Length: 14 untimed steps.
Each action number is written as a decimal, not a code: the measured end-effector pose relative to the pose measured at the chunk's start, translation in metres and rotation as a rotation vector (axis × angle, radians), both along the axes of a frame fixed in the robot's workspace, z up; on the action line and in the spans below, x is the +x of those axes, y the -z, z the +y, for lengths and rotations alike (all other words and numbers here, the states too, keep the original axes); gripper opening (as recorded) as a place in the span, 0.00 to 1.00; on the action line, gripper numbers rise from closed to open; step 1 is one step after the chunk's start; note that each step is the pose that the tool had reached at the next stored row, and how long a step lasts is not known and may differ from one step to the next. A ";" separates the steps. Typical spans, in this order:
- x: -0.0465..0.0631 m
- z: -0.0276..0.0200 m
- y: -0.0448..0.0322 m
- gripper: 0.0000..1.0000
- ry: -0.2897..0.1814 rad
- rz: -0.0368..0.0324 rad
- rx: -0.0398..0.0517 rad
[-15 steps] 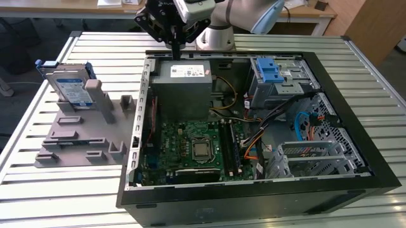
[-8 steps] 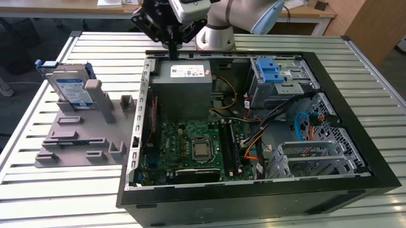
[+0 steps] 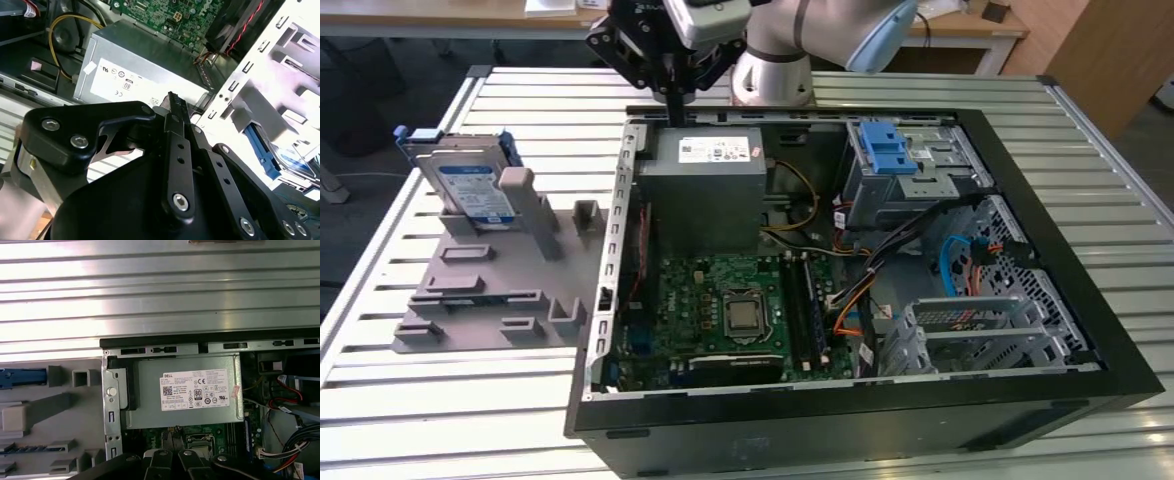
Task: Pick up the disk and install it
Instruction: 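Reach for the disk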
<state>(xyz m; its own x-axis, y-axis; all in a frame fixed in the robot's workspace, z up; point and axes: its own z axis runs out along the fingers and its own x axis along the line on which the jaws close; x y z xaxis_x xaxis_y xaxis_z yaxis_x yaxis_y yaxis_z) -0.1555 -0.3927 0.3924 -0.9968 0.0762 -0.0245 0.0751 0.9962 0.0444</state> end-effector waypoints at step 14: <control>-0.012 0.0011 0.0005 0.11 0.000 0.0001 -0.0001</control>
<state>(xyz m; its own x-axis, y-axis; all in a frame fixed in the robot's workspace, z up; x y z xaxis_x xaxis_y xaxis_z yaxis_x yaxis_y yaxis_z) -0.1672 -0.3916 0.3919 -0.9968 0.0762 -0.0244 0.0751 0.9962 0.0443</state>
